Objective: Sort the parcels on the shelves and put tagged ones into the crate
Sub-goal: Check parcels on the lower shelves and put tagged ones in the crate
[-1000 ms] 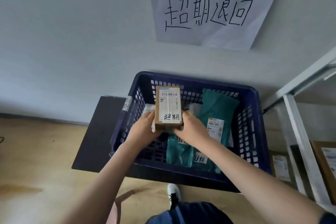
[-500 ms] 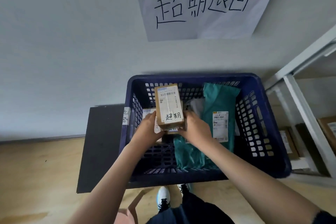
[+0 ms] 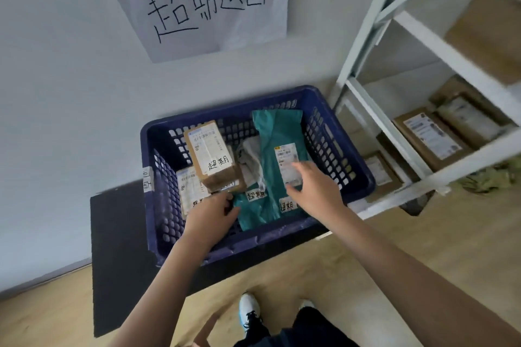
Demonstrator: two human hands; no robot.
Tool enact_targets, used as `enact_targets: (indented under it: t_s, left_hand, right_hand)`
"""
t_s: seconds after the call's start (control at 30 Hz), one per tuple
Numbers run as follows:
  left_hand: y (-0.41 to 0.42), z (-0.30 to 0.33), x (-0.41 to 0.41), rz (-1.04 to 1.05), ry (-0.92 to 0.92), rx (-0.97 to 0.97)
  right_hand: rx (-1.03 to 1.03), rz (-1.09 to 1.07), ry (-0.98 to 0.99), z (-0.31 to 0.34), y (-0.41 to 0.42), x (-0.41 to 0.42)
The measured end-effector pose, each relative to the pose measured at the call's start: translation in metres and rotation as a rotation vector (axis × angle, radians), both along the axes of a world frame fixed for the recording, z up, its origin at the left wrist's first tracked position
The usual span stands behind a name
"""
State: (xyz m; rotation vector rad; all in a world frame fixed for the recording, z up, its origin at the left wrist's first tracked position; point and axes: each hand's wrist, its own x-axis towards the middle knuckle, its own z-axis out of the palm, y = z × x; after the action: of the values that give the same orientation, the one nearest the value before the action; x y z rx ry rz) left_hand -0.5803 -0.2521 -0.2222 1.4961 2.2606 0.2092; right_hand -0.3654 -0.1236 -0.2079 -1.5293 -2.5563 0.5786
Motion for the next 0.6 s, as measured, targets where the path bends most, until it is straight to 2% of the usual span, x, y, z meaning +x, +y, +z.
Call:
enact_targets:
  t_s: [0.23,0.43,0.6]
  left_hand:
    - [0.037,0.038,0.117,-0.118,-0.013,0.211]
    - [0.057,0.056,0.266,-0.281,-0.037,0.346]
    - [0.066,0.049,0.402,-0.429,-0.020,0.254]
  right_hand:
    - [0.079,-0.116,0.125,0.038,-0.018,0.131]
    - [0.080,-0.239,0.080,0.059,-0.036,0.295]
    - [0.057,-0.420,0.056,0.066,-0.049,0.447]
